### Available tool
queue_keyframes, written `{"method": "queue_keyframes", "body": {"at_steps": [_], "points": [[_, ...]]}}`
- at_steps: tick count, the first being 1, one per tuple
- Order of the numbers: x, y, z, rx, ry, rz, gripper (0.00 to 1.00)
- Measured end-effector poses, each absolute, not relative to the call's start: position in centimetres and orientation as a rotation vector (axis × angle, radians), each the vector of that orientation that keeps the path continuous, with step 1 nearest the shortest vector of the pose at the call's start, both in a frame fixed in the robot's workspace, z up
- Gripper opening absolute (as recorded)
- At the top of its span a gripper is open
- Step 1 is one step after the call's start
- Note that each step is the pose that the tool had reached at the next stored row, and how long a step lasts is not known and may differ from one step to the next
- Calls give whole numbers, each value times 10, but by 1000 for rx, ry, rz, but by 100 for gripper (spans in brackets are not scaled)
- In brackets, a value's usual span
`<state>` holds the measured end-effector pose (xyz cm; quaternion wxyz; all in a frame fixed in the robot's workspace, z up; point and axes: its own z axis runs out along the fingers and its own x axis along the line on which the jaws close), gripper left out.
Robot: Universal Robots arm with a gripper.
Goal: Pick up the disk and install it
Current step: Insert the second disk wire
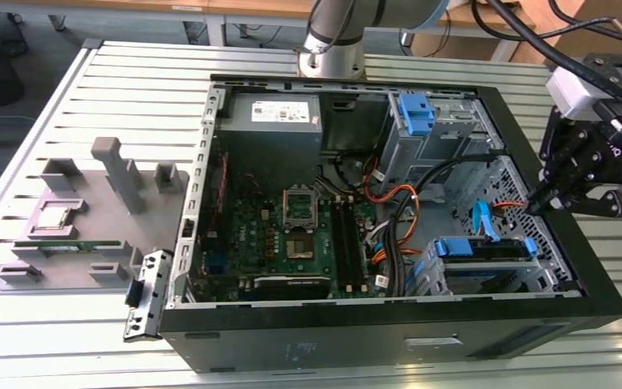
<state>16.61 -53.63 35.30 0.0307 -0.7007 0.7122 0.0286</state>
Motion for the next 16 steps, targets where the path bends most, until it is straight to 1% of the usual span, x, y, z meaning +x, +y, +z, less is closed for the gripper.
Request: {"method": "queue_keyframes", "body": {"at_steps": [8,16], "points": [[161,-536,353,-2167,2201,73,24],[154,-536,353,-2193,2219,25,24]]}}
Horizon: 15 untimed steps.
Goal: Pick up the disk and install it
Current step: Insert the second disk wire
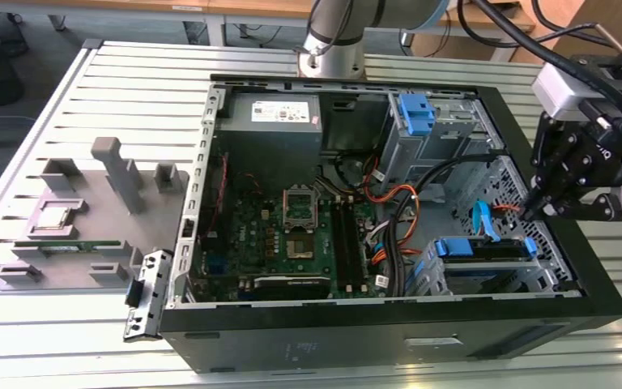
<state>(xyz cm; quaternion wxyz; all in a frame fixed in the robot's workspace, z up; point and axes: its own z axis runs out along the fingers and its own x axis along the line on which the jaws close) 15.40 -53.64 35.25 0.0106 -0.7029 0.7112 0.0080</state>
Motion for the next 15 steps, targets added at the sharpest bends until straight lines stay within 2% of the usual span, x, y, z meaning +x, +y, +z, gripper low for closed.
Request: {"method": "queue_keyframes", "body": {"at_steps": [15], "points": [[154,-536,355,-2200,2225,12,24]]}}
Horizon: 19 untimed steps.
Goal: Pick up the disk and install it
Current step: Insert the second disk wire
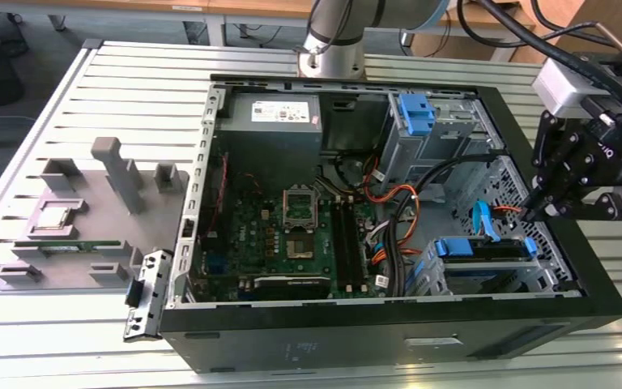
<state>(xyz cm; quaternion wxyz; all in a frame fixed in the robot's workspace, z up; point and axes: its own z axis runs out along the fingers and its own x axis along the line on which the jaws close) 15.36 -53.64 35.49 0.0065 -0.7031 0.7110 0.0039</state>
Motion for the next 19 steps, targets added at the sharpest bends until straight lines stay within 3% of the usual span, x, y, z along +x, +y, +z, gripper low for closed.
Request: {"method": "queue_keyframes", "body": {"at_steps": [13,15,19], "points": [[154,-536,355,-2200,2225,12,24],[154,-536,355,-2200,2225,12,16],[154,-536,355,-2200,2225,12,16]]}}
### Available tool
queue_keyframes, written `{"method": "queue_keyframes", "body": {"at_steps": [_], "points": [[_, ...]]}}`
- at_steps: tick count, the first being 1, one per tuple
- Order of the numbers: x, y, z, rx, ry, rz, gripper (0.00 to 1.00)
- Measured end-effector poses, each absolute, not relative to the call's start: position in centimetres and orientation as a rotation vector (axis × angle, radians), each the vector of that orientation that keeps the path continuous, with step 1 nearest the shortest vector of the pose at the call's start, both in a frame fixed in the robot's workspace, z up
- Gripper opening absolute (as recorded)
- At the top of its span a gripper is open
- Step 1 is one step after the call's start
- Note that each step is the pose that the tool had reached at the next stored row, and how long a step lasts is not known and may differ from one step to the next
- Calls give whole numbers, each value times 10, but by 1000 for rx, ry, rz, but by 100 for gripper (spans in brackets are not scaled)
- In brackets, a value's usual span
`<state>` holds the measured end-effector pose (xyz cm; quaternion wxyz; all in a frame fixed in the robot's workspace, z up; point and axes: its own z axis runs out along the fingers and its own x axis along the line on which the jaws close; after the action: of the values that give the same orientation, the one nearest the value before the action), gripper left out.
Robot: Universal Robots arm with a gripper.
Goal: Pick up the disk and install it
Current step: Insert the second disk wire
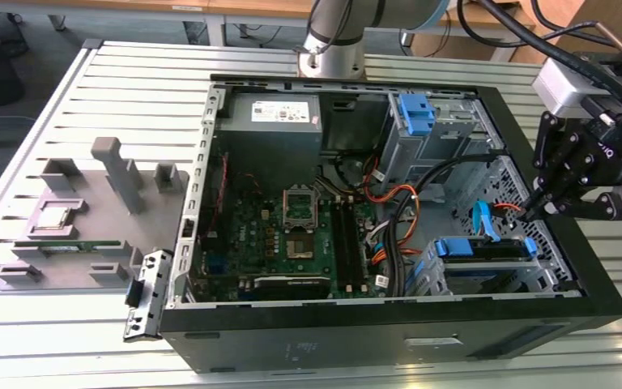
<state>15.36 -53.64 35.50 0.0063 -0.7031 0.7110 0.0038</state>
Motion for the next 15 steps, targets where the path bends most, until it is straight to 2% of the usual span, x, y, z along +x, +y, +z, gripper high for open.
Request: {"method": "queue_keyframes", "body": {"at_steps": [10,15], "points": [[153,-536,355,-2200,2225,11,16],[146,-536,355,-2192,2216,-7,16]]}}
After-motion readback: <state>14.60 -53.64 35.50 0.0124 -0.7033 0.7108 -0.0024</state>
